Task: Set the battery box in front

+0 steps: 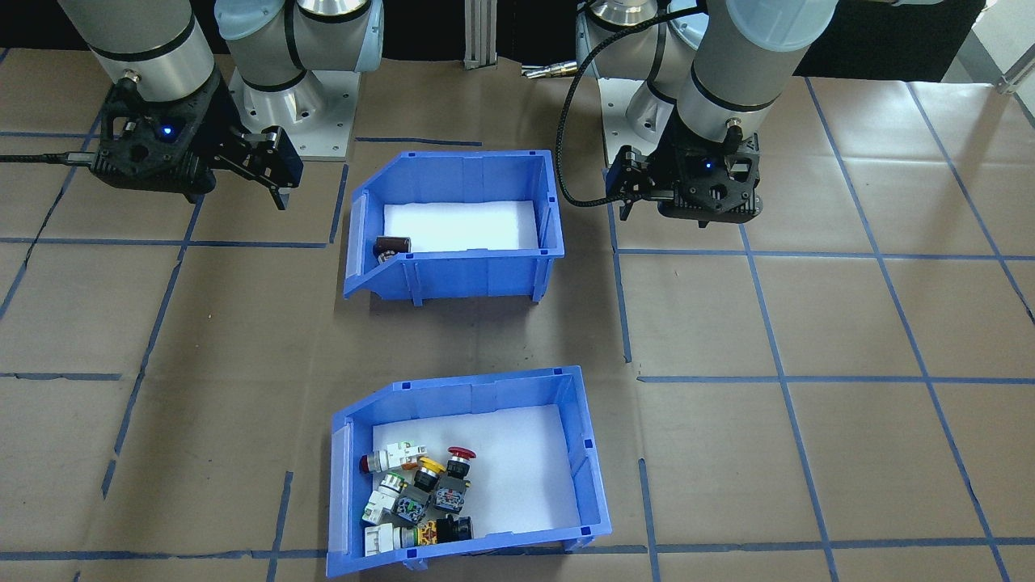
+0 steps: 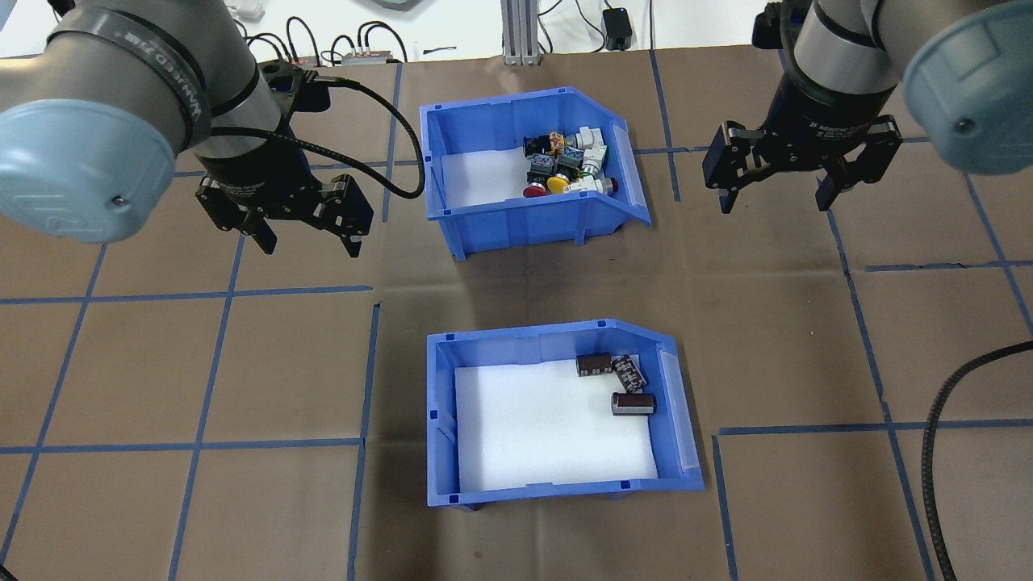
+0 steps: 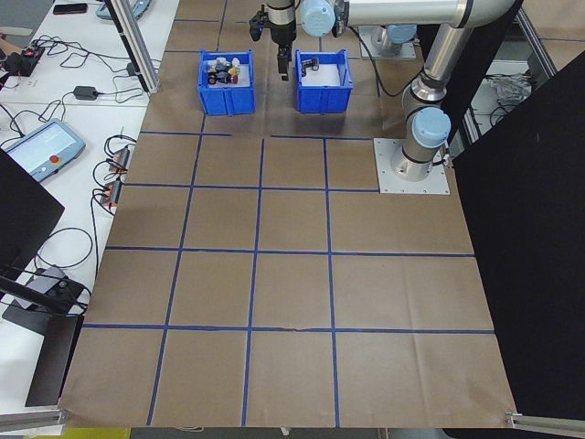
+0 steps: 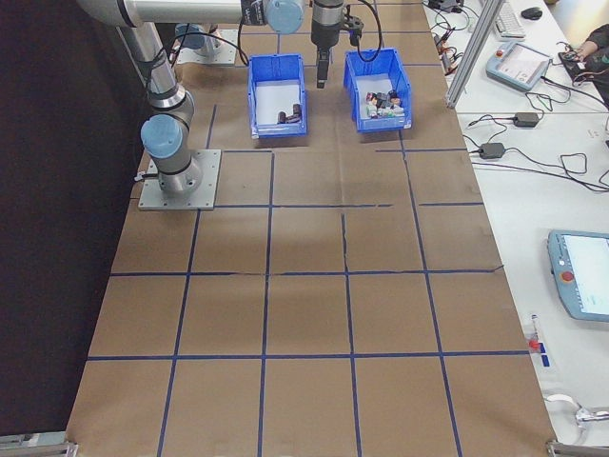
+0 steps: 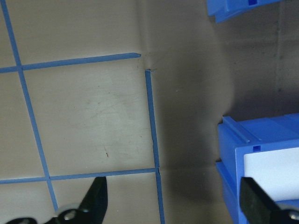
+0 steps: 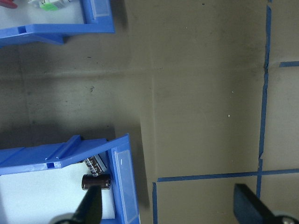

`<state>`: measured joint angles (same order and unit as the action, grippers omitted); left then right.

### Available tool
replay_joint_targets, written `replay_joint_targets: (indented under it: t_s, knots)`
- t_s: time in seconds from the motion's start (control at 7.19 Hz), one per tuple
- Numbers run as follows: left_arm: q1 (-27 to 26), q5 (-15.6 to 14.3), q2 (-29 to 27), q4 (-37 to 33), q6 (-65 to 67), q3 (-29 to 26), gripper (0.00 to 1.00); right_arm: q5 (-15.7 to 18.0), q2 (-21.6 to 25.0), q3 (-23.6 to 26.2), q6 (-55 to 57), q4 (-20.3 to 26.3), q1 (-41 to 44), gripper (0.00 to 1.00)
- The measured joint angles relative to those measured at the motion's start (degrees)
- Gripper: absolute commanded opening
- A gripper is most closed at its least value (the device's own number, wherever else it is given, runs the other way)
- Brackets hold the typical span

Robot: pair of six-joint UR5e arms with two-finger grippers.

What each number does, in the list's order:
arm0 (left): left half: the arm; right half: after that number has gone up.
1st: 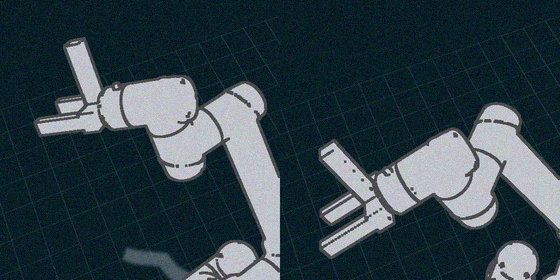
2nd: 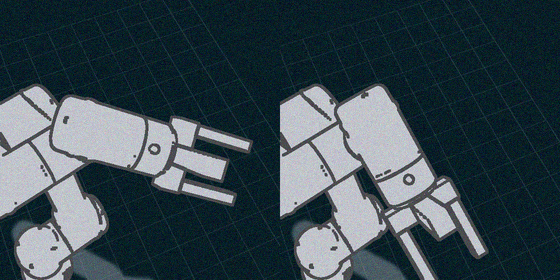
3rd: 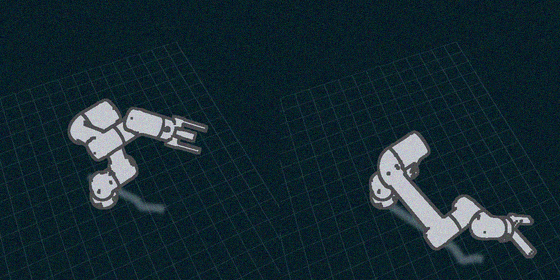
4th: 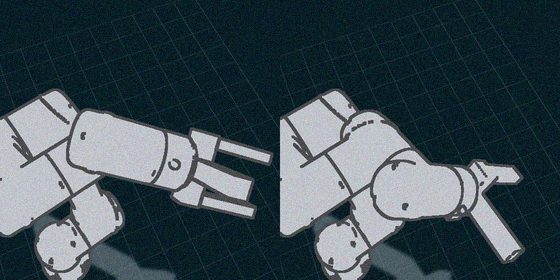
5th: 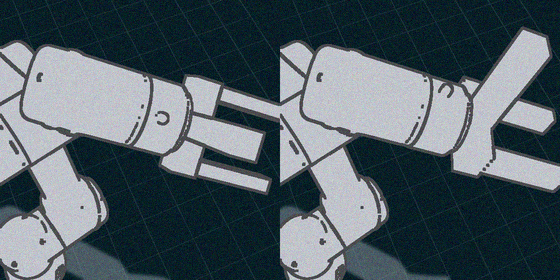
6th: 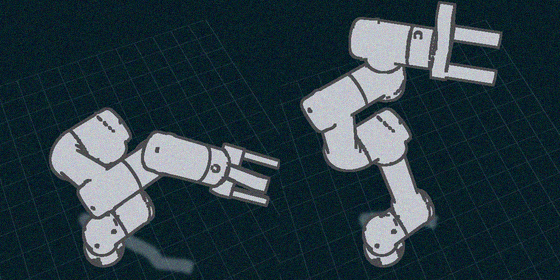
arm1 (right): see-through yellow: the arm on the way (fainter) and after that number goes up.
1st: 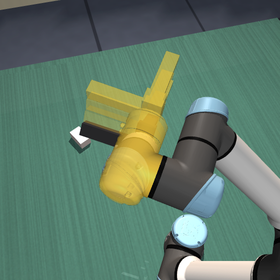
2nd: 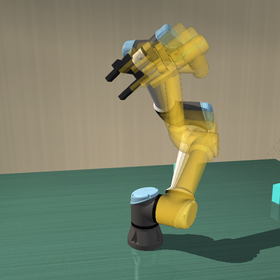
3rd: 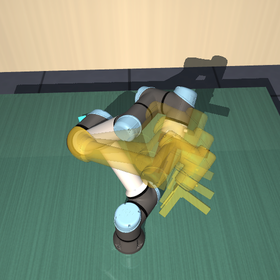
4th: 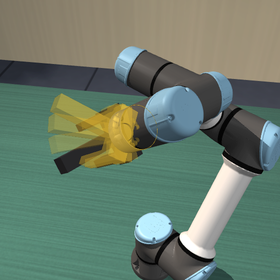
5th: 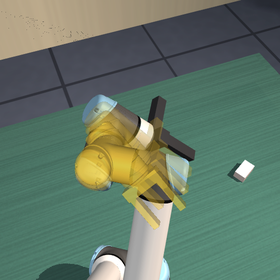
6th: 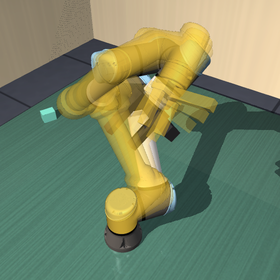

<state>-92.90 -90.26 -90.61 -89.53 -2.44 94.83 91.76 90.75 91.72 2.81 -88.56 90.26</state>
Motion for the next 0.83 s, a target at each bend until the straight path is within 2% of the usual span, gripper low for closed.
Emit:
replay_joint_targets:
  t_s: [0.83]
  knots:
    - [0.0,0.27,0.07,0.38,0.41,0.88,0.99,0.2,-0.06,0.18,0.18,0.05,0.0,1.0]
